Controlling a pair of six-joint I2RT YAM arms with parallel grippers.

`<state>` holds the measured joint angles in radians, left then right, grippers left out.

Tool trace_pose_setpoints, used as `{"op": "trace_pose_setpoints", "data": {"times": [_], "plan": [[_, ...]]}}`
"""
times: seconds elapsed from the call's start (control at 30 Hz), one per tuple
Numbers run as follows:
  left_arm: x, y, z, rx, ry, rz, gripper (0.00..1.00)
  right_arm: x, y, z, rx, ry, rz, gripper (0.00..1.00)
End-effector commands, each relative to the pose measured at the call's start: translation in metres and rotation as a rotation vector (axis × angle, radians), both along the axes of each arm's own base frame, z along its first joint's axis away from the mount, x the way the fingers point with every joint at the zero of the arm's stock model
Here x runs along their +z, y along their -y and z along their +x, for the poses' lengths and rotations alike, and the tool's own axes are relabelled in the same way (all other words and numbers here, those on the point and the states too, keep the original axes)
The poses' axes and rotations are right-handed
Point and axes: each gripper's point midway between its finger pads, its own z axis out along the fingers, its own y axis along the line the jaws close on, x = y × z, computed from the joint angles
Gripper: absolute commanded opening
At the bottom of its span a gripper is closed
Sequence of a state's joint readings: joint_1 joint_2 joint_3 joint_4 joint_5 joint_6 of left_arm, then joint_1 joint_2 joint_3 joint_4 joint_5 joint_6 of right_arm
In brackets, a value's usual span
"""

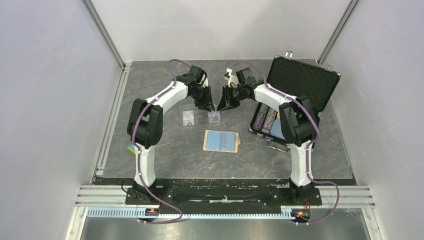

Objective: Put the credit cards into the card holder
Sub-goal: Pick up the credit card from the storage box.

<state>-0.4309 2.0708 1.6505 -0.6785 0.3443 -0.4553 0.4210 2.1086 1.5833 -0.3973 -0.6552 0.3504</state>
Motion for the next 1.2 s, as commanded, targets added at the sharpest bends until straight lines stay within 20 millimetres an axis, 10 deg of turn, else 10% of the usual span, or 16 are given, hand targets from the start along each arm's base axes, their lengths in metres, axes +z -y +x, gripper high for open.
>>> {"op": "trace_pose_setpoints", "data": {"times": [0.0, 0.47, 0.73, 1.17], "plan": [[0.023, 0.016, 0.003, 0.009, 0.031, -0.085, 0.29, 0.031, 0.003, 0.005, -0.004, 0.080, 0.033, 0.25], [-0.006, 0.007, -0.002, 0.026, -0.034, -0.007, 0.16, 0.037, 0.012, 0.006, -0.023, 0.099, 0.027, 0.27], [-0.015, 0.007, -0.007, 0.009, -0.059, -0.007, 0.06, 0.045, 0.018, 0.003, -0.034, 0.129, 0.025, 0.48], [0.046, -0.008, -0.012, 0.035, 0.092, -0.013, 0.02, 0.054, 0.032, -0.015, -0.061, 0.156, 0.010, 0.58]]}}
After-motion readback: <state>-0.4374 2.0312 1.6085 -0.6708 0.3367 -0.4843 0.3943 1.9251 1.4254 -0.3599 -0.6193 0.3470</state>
